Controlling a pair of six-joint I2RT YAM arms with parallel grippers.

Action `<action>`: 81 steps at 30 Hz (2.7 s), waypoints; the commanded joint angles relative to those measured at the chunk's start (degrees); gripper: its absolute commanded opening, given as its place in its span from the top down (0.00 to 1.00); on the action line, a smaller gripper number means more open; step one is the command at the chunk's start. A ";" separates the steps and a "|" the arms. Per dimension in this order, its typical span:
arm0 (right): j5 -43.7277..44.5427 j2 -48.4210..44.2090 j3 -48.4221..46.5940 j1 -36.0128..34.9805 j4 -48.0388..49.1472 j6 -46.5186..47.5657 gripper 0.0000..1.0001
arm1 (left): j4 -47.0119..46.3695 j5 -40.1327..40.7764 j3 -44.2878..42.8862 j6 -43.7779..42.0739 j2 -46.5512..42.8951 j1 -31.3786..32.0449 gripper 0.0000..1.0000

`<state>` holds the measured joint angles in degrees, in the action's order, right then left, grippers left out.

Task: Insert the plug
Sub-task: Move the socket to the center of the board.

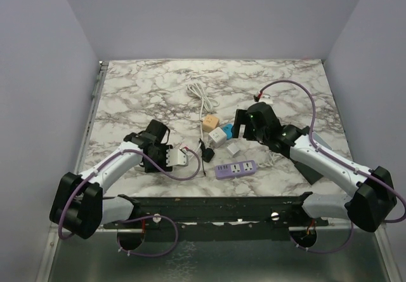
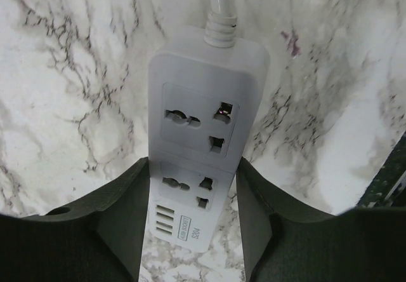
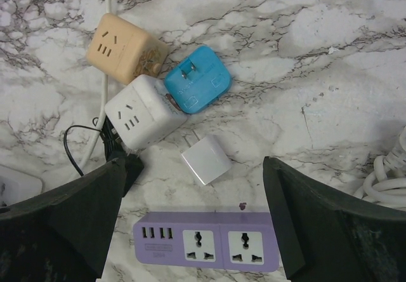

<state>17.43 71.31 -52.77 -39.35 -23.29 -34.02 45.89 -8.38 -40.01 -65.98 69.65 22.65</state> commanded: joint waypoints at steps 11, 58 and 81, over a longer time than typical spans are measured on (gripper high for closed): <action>-3.41 6.08 0.87 -3.33 4.02 2.53 0.02 | -4.92 -1.30 -1.37 14.54 5.38 10.27 0.28; 7.97 19.18 -5.45 -8.81 11.10 14.68 0.74 | 1.84 3.87 -1.15 10.90 -5.20 10.15 0.01; -6.57 -9.54 12.31 -22.16 -10.78 -5.77 0.99 | -8.51 2.64 2.98 11.76 2.22 10.19 0.77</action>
<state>12.75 64.77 -42.04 -59.90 -27.66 -32.23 40.80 -2.94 -35.70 -55.77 67.13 32.71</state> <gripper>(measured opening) 0.663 0.395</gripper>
